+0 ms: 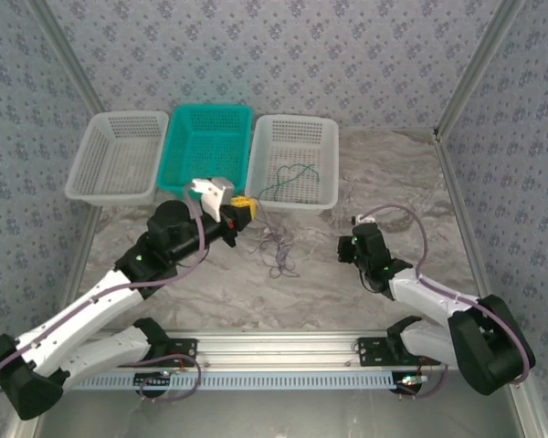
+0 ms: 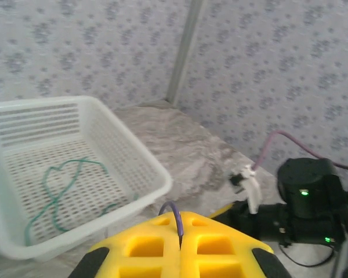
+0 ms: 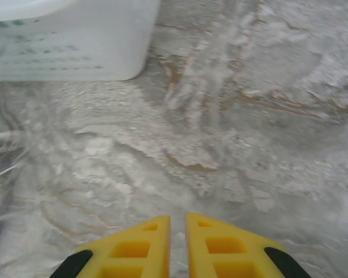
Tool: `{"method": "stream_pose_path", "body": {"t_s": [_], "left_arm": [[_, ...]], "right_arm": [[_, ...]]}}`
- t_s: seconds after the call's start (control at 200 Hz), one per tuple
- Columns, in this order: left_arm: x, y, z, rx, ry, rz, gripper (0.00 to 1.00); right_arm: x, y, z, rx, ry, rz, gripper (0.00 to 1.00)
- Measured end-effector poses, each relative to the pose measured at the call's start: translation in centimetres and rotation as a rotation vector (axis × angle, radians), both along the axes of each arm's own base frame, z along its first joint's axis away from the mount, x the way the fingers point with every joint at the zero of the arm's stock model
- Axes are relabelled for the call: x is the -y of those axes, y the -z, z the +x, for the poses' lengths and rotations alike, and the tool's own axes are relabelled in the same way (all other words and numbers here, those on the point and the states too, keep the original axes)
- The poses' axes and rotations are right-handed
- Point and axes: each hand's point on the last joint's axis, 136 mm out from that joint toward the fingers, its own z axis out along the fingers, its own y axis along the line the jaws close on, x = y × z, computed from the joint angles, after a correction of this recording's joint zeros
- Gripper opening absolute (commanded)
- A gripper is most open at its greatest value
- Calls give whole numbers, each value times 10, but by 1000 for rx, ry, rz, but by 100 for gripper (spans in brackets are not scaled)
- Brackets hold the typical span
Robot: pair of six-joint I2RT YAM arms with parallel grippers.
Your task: Untangle the cables
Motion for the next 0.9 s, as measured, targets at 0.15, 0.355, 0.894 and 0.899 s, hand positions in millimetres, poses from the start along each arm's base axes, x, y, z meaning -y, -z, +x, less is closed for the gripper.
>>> {"method": "stream_pose_path", "body": {"t_s": [0.15,0.355,0.894,0.899], "left_arm": [[-7,11,4,-41,-20,24,0],[10,28,-3,-101,80,49,0],[47,-17,-46,-11,407,-79,0],[47,-17,-46,-10,408,-79,0]], "right_arm": [[-27,-29,-5,82,-126,112,43],[-113,-99,-40,269,-552,227,55],[-236,-83,-64,250,-972,327,69],[-237,-83,-64,252,-973,327,69]]}}
